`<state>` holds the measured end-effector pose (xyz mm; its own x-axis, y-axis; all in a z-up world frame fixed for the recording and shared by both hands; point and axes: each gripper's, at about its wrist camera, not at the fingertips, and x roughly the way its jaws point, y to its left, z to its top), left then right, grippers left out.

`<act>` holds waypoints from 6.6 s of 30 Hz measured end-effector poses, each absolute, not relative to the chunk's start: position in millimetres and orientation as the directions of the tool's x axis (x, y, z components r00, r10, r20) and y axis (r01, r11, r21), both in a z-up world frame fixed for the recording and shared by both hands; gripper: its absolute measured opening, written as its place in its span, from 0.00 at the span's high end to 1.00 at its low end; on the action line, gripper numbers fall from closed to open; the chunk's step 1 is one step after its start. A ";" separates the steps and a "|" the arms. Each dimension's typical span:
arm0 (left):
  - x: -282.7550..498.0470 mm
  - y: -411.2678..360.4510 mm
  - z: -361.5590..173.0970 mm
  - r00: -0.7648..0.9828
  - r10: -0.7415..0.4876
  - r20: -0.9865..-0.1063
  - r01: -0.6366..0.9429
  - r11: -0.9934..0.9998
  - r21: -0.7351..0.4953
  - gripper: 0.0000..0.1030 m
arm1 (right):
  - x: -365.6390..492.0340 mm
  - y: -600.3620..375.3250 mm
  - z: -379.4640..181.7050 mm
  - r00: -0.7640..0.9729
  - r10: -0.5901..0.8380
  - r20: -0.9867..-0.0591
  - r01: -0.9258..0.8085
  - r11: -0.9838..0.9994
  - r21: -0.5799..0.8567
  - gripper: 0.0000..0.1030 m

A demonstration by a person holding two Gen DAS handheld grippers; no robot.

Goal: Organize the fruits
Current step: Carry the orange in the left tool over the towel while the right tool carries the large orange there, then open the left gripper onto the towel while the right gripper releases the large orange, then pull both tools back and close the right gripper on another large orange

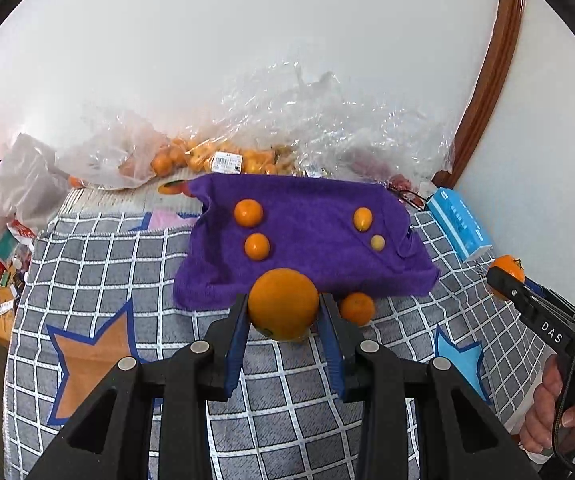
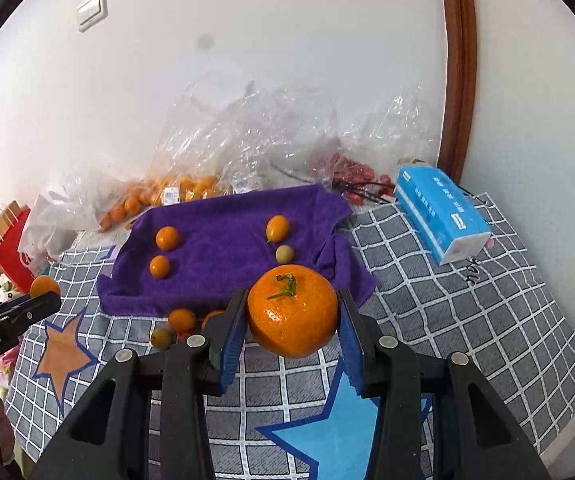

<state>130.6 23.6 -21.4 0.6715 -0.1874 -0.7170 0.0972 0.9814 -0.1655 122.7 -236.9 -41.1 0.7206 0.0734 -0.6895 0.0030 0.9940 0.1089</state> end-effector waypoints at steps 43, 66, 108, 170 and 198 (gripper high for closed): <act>173.4 34.5 -10.5 0.683 -0.221 -0.696 0.120 0.974 -0.192 0.68 | 160.1 -215.3 -50.3 0.716 0.122 -0.687 -0.089 0.992 0.084 0.58; 230.0 62.5 -58.0 0.620 -0.185 -0.762 0.025 0.976 -0.217 0.68 | 223.2 -219.3 -91.4 0.680 0.101 -0.727 -0.074 0.995 0.069 0.58; 311.0 47.6 -123.1 0.535 -0.167 -0.828 -0.005 0.980 -0.201 0.68 | 271.1 -219.8 -168.1 0.585 0.101 -0.805 -0.086 0.994 0.063 0.58; 206.6 108.0 -116.9 0.551 -0.209 -0.808 -0.047 0.959 -0.280 0.60 | 200.5 -146.9 -169.1 0.525 0.165 -0.835 -0.181 0.980 0.080 0.58; 168.6 -1.6 -135.1 0.490 -0.283 -0.825 0.131 0.959 -0.251 0.60 | 122.8 -228.4 -135.4 0.606 0.115 -0.787 -0.105 0.992 0.065 0.58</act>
<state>168.6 -1.6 -135.1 0.4895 -0.2830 -0.8248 0.1314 0.9590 -0.2510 122.8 -228.4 -135.4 0.6060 0.1153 -0.7871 -0.1046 0.9924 0.0649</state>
